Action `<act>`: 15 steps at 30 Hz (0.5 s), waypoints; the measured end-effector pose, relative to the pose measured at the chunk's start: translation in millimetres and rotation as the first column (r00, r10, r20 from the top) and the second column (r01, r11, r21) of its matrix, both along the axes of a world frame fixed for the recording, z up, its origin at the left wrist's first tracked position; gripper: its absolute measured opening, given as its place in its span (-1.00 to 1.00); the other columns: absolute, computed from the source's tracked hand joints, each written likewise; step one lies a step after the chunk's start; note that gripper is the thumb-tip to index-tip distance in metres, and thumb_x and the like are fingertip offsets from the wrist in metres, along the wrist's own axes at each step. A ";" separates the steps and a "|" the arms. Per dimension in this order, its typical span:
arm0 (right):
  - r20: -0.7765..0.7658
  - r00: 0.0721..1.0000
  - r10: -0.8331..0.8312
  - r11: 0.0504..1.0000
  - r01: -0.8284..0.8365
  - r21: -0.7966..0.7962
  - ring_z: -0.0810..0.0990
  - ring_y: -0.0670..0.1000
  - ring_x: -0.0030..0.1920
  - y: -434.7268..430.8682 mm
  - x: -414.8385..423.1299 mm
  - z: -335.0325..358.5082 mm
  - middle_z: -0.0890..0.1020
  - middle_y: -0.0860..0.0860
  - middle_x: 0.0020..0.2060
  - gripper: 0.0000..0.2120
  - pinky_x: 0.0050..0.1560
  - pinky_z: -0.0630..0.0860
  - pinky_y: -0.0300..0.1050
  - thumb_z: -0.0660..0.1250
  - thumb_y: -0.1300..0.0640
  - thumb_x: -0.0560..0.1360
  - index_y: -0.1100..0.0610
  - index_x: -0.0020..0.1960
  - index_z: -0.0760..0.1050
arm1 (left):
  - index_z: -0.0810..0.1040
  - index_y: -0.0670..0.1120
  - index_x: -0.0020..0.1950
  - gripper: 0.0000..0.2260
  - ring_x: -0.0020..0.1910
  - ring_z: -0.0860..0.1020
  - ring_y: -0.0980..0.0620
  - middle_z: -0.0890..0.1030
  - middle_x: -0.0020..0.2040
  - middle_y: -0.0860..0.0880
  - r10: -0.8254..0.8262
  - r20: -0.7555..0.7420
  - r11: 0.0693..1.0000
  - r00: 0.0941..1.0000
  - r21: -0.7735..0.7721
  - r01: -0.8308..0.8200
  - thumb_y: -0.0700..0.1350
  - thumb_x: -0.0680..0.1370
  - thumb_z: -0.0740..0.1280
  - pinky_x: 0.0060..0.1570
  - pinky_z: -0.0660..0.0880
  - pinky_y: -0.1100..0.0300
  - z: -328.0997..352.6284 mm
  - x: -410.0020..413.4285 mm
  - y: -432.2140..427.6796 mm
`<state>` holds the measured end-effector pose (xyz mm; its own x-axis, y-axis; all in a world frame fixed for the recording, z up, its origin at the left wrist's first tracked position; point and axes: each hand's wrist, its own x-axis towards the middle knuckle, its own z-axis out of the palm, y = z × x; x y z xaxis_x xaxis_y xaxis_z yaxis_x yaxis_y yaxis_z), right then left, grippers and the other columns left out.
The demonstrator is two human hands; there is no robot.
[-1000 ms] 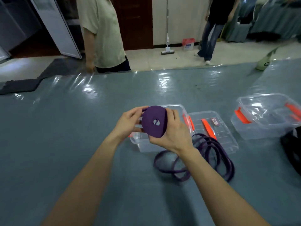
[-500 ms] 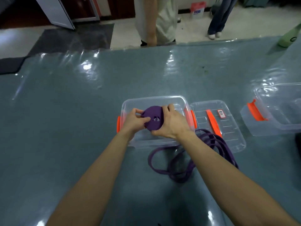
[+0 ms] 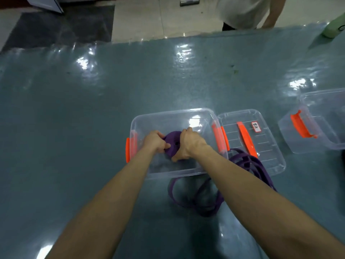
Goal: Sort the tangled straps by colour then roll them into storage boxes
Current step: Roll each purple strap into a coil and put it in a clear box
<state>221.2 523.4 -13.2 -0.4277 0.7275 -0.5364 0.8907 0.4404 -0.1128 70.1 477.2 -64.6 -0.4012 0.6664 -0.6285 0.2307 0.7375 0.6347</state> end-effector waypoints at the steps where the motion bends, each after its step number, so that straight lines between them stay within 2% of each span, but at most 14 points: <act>1: 0.009 1.000 -0.001 1.000 0.001 -0.004 0.62 0.18 0.23 1.1 -0.4 -2.9 0.49 0.18 0.25 0.10 0.25 0.65 0.06 0.65 -0.40 0.16 0.24 0.44 0.41 | 0.59 -0.11 0.03 -0.71 0.20 0.72 -0.25 0.73 0.18 -0.29 -0.014 -0.010 1.000 1.000 -0.010 0.013 -0.32 0.47 0.64 0.25 0.67 -0.16 -2.1 1.1 1.6; 3: 0.026 1.000 0.003 1.000 -0.002 -0.005 0.62 0.16 0.21 2.6 -0.4 -7.9 0.50 0.18 0.22 0.04 0.23 0.66 0.04 0.66 -0.39 0.15 0.22 0.40 0.47 | 0.62 -0.12 0.02 -0.73 0.18 0.73 -0.25 0.73 0.17 -0.29 -0.028 -0.031 0.999 0.999 -0.023 0.027 -0.33 0.47 0.64 0.23 0.69 -0.15 -6.4 3.8 4.6; 7: 0.076 0.997 0.032 0.999 -0.032 -0.008 0.63 0.15 0.19 5.1 -2.4 -13.7 0.52 0.16 0.19 -0.02 0.20 0.67 0.06 0.66 -0.39 0.17 0.18 0.37 0.52 | 0.59 -0.01 -0.19 -0.72 0.04 0.77 -0.20 0.78 0.04 -0.23 -0.090 -0.136 0.994 0.987 -0.069 0.081 -0.26 0.45 0.67 0.13 0.72 -0.11 -8.8 10.0 6.0; 10: 0.121 0.991 0.062 0.998 -0.061 -0.016 0.62 0.14 0.22 5.5 -5.9 -14.7 0.53 0.16 0.21 -0.03 0.22 0.67 0.09 0.68 -0.40 0.18 0.16 0.37 0.54 | 0.73 -0.05 -0.07 -0.79 -0.06 0.76 -0.17 0.78 -0.07 -0.13 -0.171 -0.297 0.983 0.939 -0.121 0.141 -0.10 0.42 0.71 0.07 0.71 -0.06 -6.2 13.3 3.8; 11: 0.123 0.991 0.058 0.998 -0.056 -0.025 0.62 0.15 0.23 6.0 -6.6 -15.0 0.52 0.16 0.22 -0.02 0.22 0.67 0.08 0.69 -0.40 0.17 0.16 0.37 0.54 | 0.74 -0.07 -0.01 -0.73 -0.07 0.75 -0.16 0.76 -0.08 -0.11 -0.203 -0.354 0.976 0.913 -0.147 0.160 -0.04 0.41 0.71 0.03 0.70 -0.05 -5.8 13.8 3.2; 13: 0.126 0.991 0.056 0.997 -0.050 -0.050 0.61 0.15 0.25 7.3 -7.0 -12.1 0.51 0.16 0.23 -0.01 0.20 0.65 0.04 0.68 -0.42 0.19 0.17 0.38 0.52 | 0.65 -0.13 0.02 -0.59 -0.06 0.70 -0.16 0.70 -0.07 -0.07 -0.233 -0.437 0.969 0.869 -0.181 0.169 0.06 0.39 0.72 -0.07 0.62 -0.01 -4.6 13.8 1.5; 15: 0.111 0.992 0.066 0.995 -0.058 -0.076 0.61 0.14 0.31 8.1 -4.2 -5.1 0.56 0.15 0.27 -0.04 0.25 0.59 -0.03 0.64 -0.42 0.28 0.19 0.41 0.52 | 0.55 -0.12 0.00 -0.53 -0.04 0.68 -0.19 0.64 -0.06 -0.08 -0.252 -0.470 0.965 0.846 -0.190 0.182 0.10 0.40 0.72 -0.11 0.55 0.01 -2.4 13.0 0.7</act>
<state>217.0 531.5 -18.2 -0.4042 0.6590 -0.6343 0.8708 0.4895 -0.0463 83.1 477.9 -67.0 -0.5330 0.6970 -0.4797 0.6477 0.7009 0.2987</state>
